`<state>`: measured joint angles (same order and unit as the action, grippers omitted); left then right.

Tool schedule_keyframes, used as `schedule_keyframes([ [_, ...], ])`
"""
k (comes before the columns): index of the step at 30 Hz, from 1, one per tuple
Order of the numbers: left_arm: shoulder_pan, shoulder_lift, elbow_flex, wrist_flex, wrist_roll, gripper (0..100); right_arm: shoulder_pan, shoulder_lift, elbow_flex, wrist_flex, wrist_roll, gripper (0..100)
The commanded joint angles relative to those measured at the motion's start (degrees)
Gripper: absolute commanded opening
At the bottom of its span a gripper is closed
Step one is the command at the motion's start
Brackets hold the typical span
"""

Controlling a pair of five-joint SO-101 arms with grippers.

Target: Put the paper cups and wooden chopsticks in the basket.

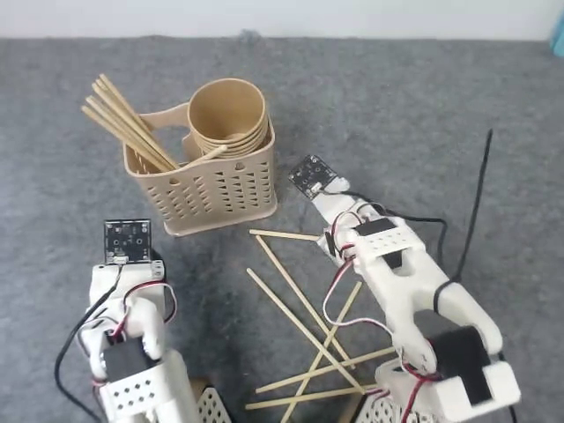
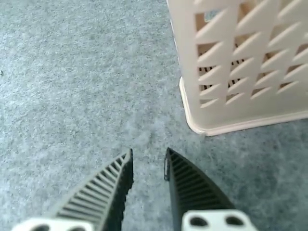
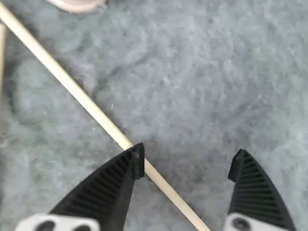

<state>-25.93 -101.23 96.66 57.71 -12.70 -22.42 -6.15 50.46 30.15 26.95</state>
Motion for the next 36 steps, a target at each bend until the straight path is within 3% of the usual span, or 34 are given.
schedule_keyframes([
  [1,0.18,0.44,-0.40,-1.41,-0.44,10,-2.68,3.12,-2.64,-0.40,0.70,29.6],
  [7,0.18,0.44,-0.40,-1.41,-0.44,10,-1.01,6.20,-7.82,5.93,0.62,27.2],
  [13,0.18,0.44,-0.40,-1.41,-0.44,10,-1.27,8.75,-11.08,7.87,-1.14,0.1],
  [18,0.18,0.44,-0.40,-1.49,-0.44,10,-0.22,6.46,-11.16,9.36,-10.46,0.9],
  [25,0.18,0.44,-0.31,-1.49,-0.44,10,3.47,-10.59,-9.14,17.27,-18.37,0.6],
  [36,0.18,0.44,-0.31,-1.58,-0.44,10,1.80,-30.55,3.34,11.21,-18.81,0.6],
])
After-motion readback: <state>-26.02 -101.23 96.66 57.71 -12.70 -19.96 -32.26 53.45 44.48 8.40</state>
